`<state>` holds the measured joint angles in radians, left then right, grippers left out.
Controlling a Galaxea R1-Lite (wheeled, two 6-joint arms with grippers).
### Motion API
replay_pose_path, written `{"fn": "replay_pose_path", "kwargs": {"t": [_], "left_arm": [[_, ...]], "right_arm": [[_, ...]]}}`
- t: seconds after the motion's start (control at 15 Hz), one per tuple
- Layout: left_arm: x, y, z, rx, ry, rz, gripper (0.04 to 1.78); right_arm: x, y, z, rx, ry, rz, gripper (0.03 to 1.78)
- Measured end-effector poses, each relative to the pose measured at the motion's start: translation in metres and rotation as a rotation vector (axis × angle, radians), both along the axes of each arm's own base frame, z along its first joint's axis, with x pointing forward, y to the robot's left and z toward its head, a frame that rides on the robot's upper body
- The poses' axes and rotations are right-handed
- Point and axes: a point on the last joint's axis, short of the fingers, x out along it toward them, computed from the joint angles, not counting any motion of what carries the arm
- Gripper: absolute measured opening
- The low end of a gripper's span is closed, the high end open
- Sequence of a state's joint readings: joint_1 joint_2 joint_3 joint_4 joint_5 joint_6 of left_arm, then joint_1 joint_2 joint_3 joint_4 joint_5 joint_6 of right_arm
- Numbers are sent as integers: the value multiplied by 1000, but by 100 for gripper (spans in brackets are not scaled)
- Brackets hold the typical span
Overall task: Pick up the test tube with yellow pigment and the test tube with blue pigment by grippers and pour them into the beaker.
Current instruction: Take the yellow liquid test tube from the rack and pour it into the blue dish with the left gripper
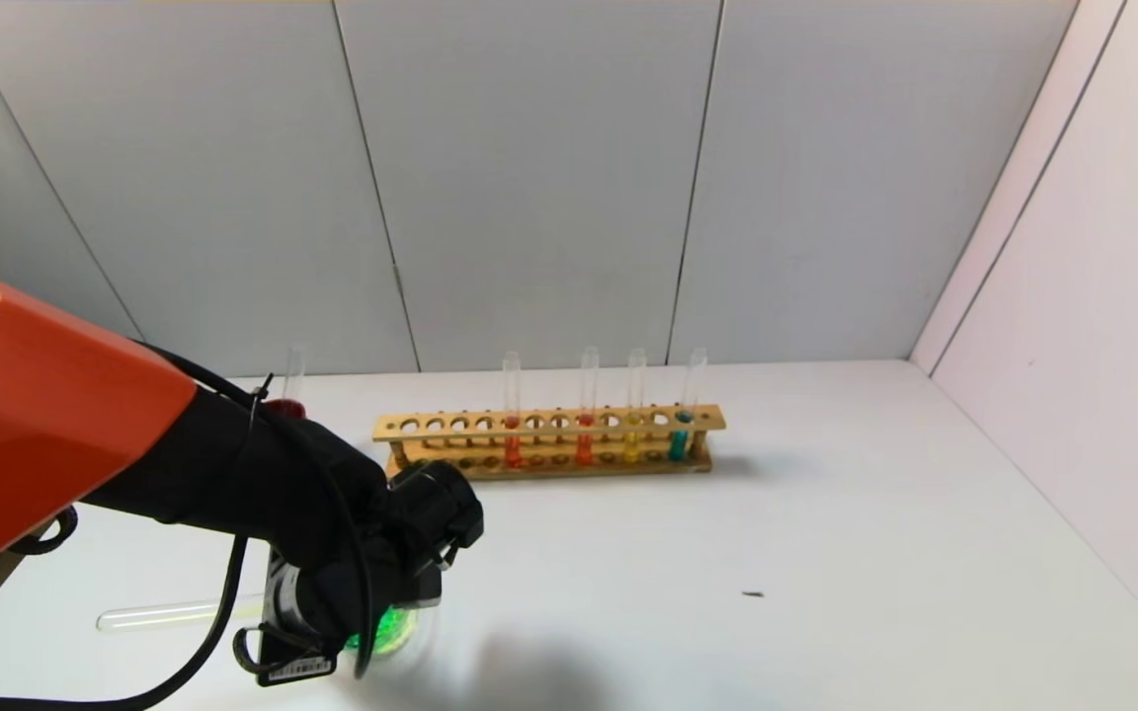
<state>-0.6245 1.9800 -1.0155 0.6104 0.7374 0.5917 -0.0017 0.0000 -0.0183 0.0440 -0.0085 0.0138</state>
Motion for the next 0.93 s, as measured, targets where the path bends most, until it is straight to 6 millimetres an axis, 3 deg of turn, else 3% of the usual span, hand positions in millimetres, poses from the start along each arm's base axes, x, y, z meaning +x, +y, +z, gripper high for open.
{"fn": "replay_pose_path", "kwargs": {"t": [0.93], "left_arm": [[14, -15, 2, 109, 126, -12, 31]], "right_arm": [[0, 0, 0, -1, 0, 0, 170]]}}
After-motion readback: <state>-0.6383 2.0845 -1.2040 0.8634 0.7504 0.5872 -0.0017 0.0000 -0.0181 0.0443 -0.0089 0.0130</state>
